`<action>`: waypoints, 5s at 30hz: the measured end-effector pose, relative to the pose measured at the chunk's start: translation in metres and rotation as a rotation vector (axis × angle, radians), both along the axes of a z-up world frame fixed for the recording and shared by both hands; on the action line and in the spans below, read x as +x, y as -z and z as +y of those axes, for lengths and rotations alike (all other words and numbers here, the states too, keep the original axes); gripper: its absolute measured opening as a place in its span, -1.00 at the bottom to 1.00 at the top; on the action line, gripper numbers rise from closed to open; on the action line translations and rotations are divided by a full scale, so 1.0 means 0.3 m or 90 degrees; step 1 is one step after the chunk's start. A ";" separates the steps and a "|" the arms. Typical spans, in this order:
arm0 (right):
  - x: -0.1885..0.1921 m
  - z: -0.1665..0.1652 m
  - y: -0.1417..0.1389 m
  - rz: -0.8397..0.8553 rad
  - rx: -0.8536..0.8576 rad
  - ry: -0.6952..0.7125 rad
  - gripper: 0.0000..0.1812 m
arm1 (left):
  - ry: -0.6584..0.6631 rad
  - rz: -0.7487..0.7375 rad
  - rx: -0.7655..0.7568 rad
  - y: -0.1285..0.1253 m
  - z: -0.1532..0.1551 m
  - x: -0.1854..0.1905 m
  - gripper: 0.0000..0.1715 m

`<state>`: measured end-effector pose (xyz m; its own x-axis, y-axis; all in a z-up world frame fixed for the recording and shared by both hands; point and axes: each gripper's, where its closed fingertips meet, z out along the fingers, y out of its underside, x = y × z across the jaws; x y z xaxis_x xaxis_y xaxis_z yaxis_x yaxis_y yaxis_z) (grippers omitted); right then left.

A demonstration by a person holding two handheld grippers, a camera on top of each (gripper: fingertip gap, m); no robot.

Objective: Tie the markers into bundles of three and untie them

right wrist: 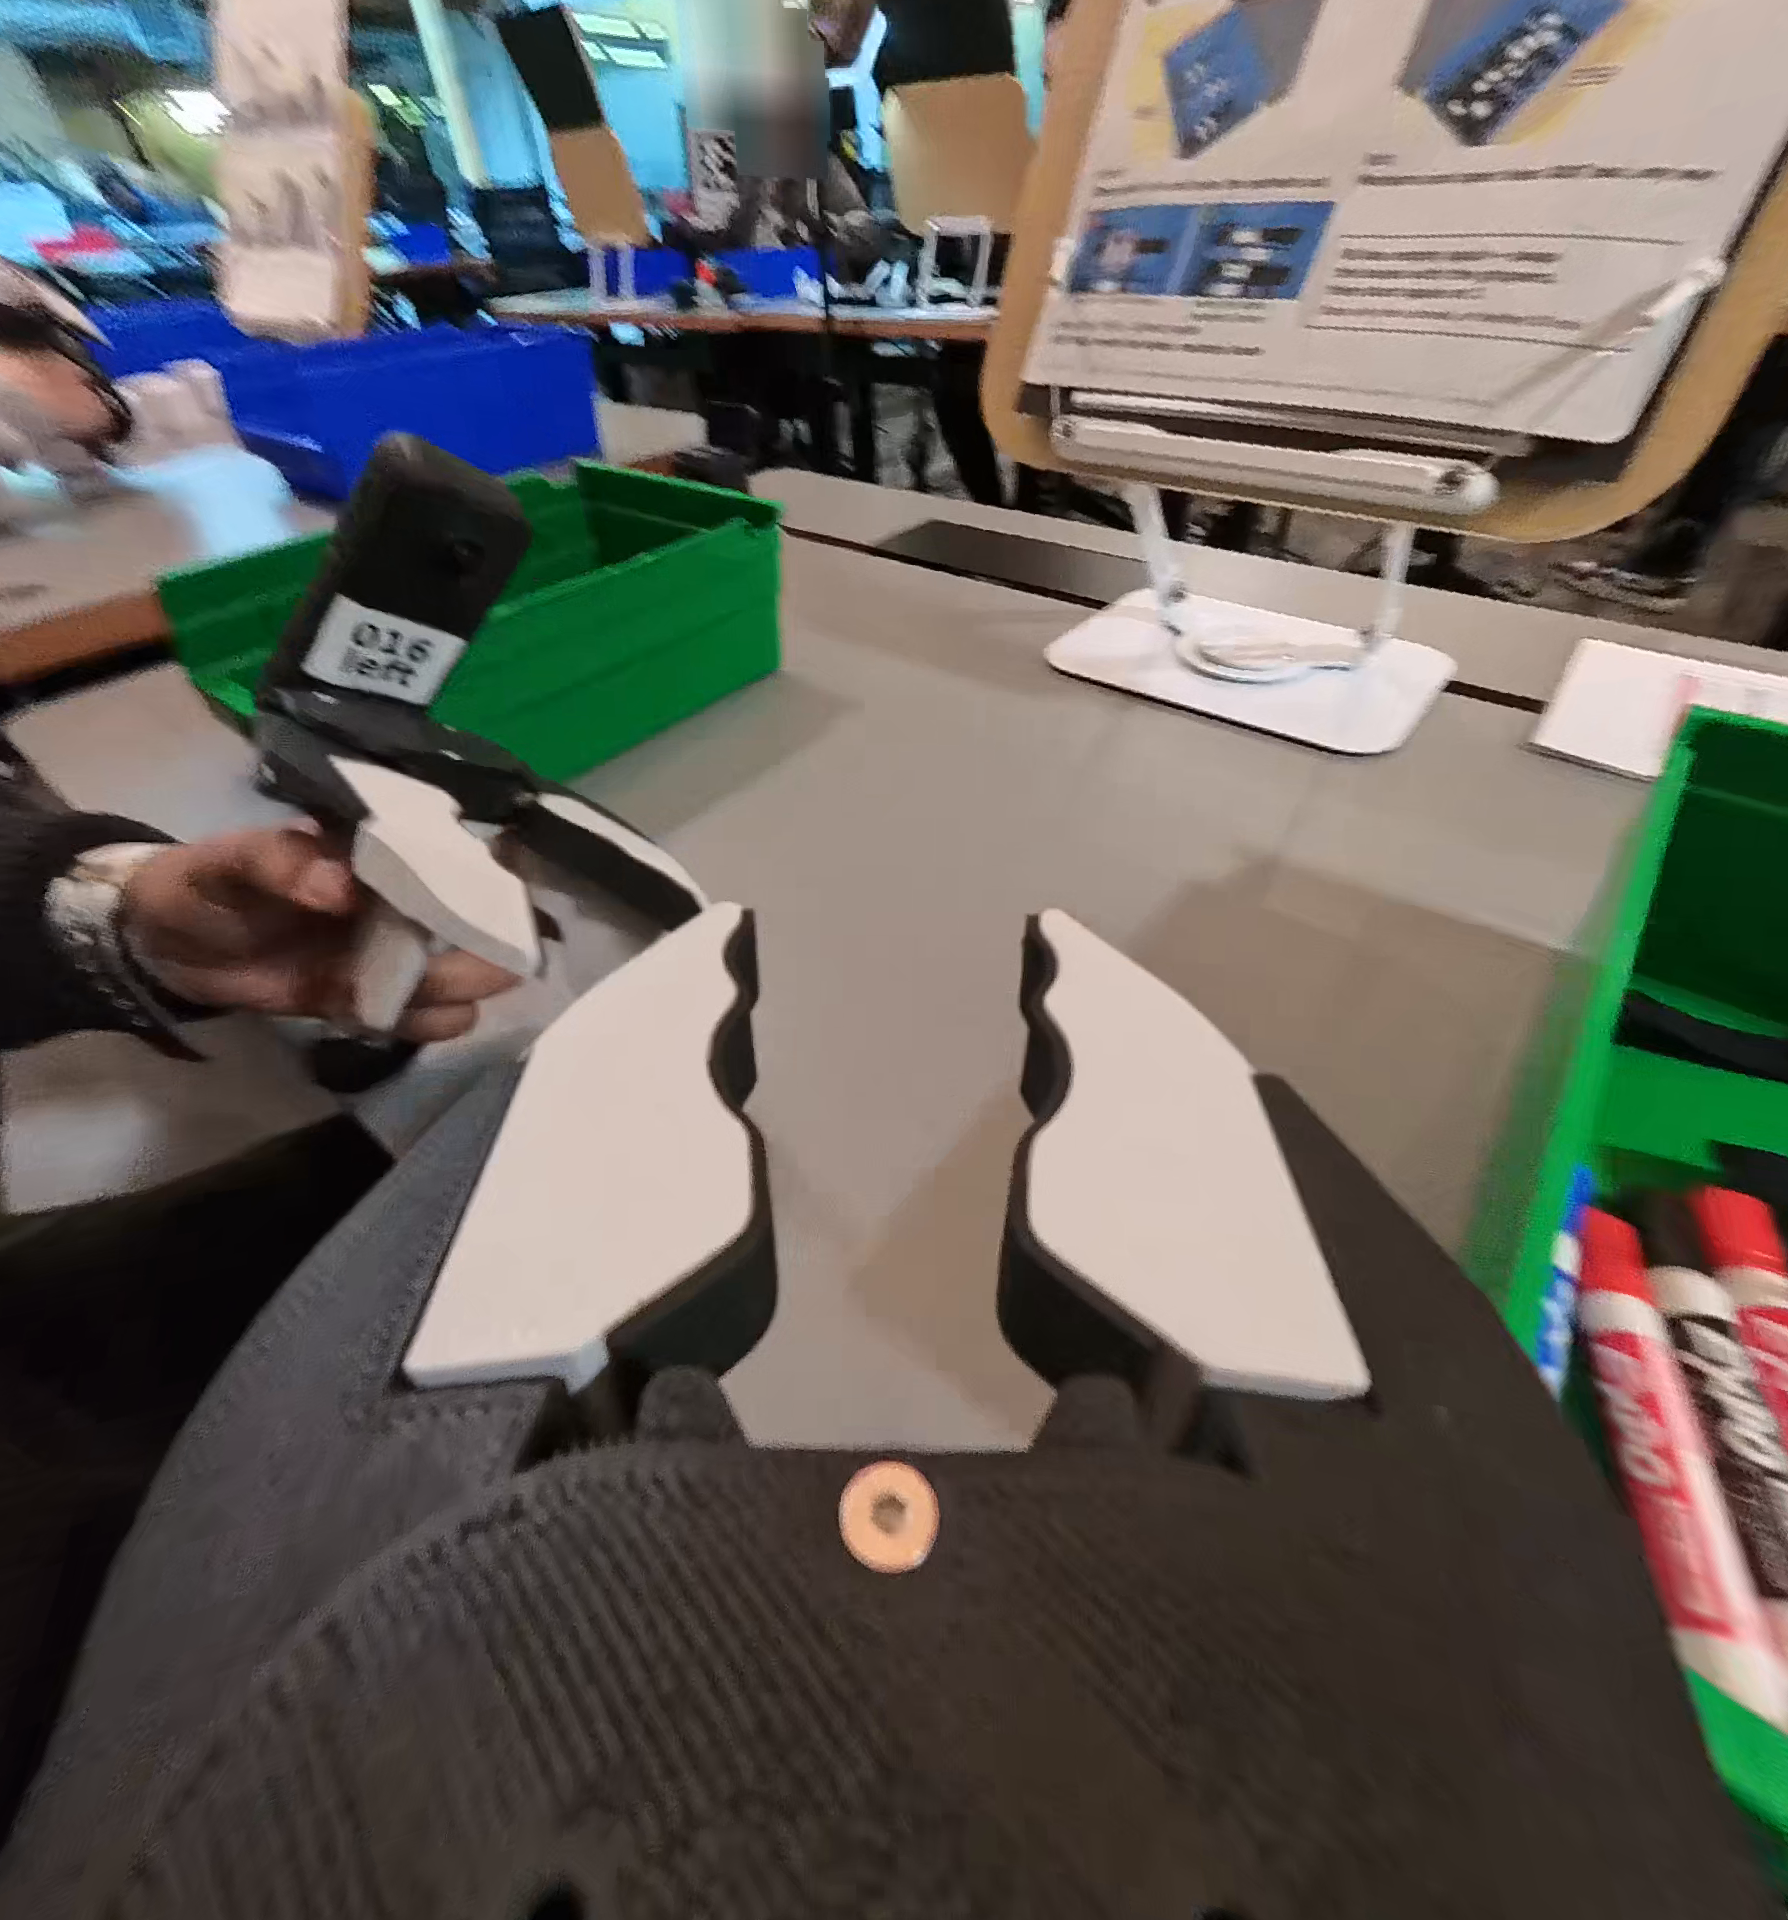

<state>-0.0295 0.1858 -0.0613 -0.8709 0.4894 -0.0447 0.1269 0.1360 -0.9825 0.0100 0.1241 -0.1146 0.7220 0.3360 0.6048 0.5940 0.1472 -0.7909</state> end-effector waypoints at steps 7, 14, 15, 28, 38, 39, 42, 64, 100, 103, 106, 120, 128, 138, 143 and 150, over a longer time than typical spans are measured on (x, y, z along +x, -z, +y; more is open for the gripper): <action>0.018 -0.008 -0.001 0.010 -0.047 0.016 -0.37 | -0.260 0.272 -0.040 -0.142 -0.147 -0.067 -0.93; 0.008 -0.009 -0.016 0.016 -0.089 0.085 -0.47 | -0.387 0.217 -0.053 -0.126 -0.277 -0.138 -0.99; -0.002 0.003 -0.022 0.017 -0.099 0.104 -0.52 | -0.392 0.214 -0.078 -0.114 -0.278 -0.144 -0.99; 0.009 -0.002 -0.058 0.120 -0.077 0.116 -0.97 | -0.502 0.299 -0.313 -0.059 -0.280 -0.111 -1.00; -0.038 -0.187 -0.036 -0.005 -0.140 0.023 -0.76 | -0.562 0.287 -0.308 -0.073 -0.427 0.018 -0.82; -0.027 -0.219 -0.029 0.008 -0.130 0.000 -0.82 | -0.576 0.284 -0.311 -0.074 -0.449 0.033 -0.81; 0.013 -0.318 -0.010 0.055 -0.100 -0.052 -0.79 | -0.597 0.271 -0.327 -0.066 -0.494 0.086 -0.80; 0.322 -0.424 0.133 -0.195 -0.087 -0.145 -0.16 | -0.597 0.083 -0.281 0.009 -0.470 0.219 -0.29; -0.140 -0.213 0.222 -0.185 -0.115 0.115 -0.26 | -0.522 0.146 -0.327 0.063 -0.434 -0.235 -0.34; -0.158 -0.247 0.203 -0.208 -0.137 0.097 -0.23 | -0.553 0.131 -0.254 0.010 -0.450 -0.227 -0.35; -0.166 -0.275 0.178 -0.205 -0.121 0.082 -0.19 | -0.537 0.087 -0.204 -0.026 -0.444 -0.221 -0.27; -0.103 -0.298 0.141 -0.178 -0.059 -0.002 -0.21 | -0.501 0.202 -0.376 -0.014 -0.398 -0.237 -0.33; -0.079 -0.318 0.198 -0.127 0.038 -0.015 -0.22 | -0.498 0.166 -0.350 0.002 -0.451 -0.233 -0.32; -0.129 -0.281 0.207 -0.184 0.011 0.018 -0.25 | -0.474 0.168 -0.373 0.016 -0.430 -0.217 -0.26; -0.124 -0.285 0.209 -0.185 0.014 0.018 -0.26 | -0.465 0.158 -0.375 0.026 -0.429 -0.214 -0.25; -0.111 -0.292 0.208 -0.169 0.025 0.018 -0.26 | -0.477 0.136 -0.334 0.013 -0.439 -0.210 -0.26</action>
<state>-0.0629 0.0982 -0.1238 -0.8167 0.5198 -0.2504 0.3840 0.1657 -0.9083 -0.0530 -0.0076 -0.1184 0.2856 0.9503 0.1243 0.3238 0.0264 -0.9457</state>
